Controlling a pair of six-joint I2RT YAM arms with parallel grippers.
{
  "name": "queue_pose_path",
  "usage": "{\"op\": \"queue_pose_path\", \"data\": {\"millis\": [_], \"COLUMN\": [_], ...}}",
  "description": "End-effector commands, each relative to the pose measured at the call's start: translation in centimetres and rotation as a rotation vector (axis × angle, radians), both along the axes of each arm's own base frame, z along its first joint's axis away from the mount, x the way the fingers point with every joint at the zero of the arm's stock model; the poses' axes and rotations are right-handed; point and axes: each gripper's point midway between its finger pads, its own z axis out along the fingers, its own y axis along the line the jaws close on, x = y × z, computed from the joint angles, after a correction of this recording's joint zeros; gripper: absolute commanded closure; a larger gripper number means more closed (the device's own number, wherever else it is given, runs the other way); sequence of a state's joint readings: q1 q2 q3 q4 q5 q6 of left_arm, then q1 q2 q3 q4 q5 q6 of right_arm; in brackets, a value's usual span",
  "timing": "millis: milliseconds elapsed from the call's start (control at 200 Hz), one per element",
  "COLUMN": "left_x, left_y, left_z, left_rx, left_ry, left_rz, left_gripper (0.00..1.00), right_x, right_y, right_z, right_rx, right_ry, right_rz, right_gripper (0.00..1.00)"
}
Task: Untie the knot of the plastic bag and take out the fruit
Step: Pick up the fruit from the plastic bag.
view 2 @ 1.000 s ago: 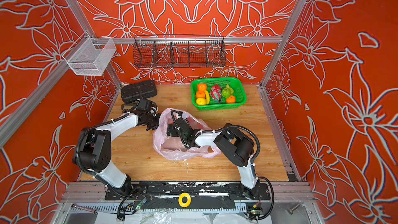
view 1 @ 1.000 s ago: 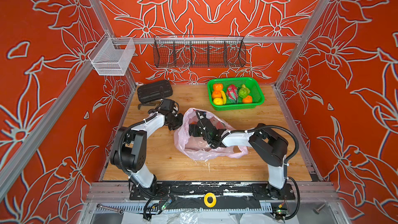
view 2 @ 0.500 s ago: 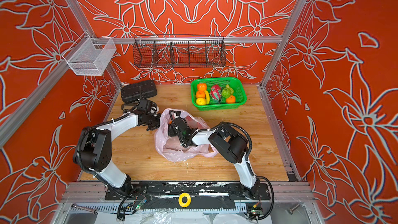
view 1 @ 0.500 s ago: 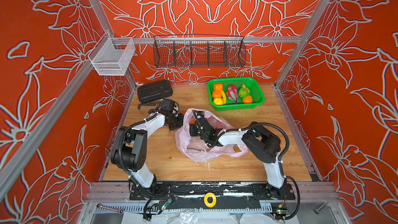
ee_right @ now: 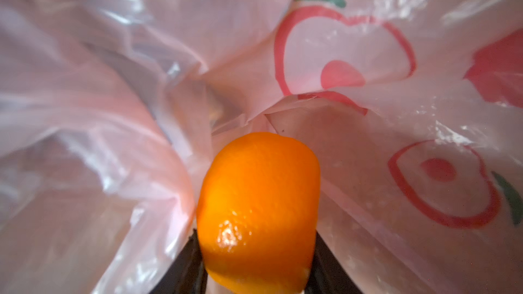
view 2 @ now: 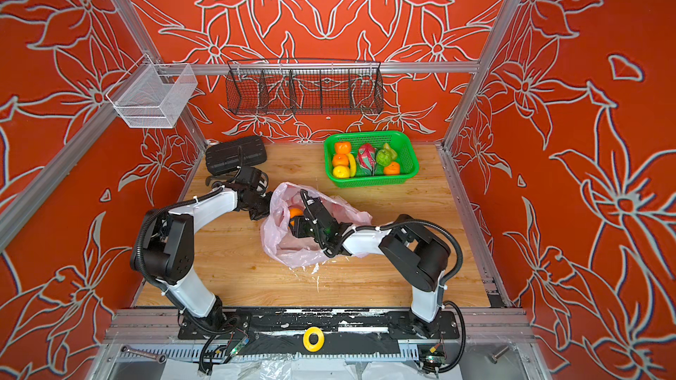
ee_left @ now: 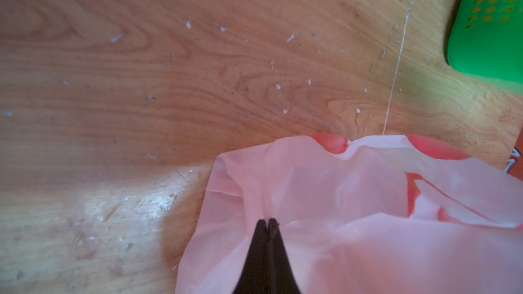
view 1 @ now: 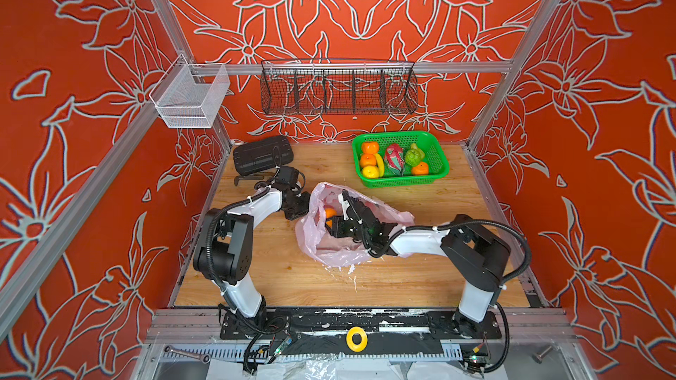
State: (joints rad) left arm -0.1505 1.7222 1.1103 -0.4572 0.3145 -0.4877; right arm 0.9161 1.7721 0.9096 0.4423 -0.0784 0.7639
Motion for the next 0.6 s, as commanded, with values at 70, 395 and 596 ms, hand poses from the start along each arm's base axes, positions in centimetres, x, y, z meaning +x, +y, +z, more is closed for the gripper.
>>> {"op": "queue_pose_path", "data": {"millis": [70,395,596], "left_x": [0.4,0.0,-0.2], "left_y": [0.5,0.1,0.1], "left_z": [-0.1,0.3,0.2], "left_rx": [0.03,0.011,0.037], "left_ry": [0.019,0.017,0.009], "left_rz": [0.017,0.017,0.016], "left_gripper": [1.0,1.0,1.0], "right_x": [-3.5,-5.8,-6.2], "right_y": [-0.6,-3.0,-4.8], "right_z": [1.9,9.7,17.7], "right_rx": [-0.005,0.035,0.071], "right_ry": [-0.011,-0.137,-0.29], "right_rz": [0.089,0.131,0.124], "right_gripper": [0.54,0.54,0.53]}}
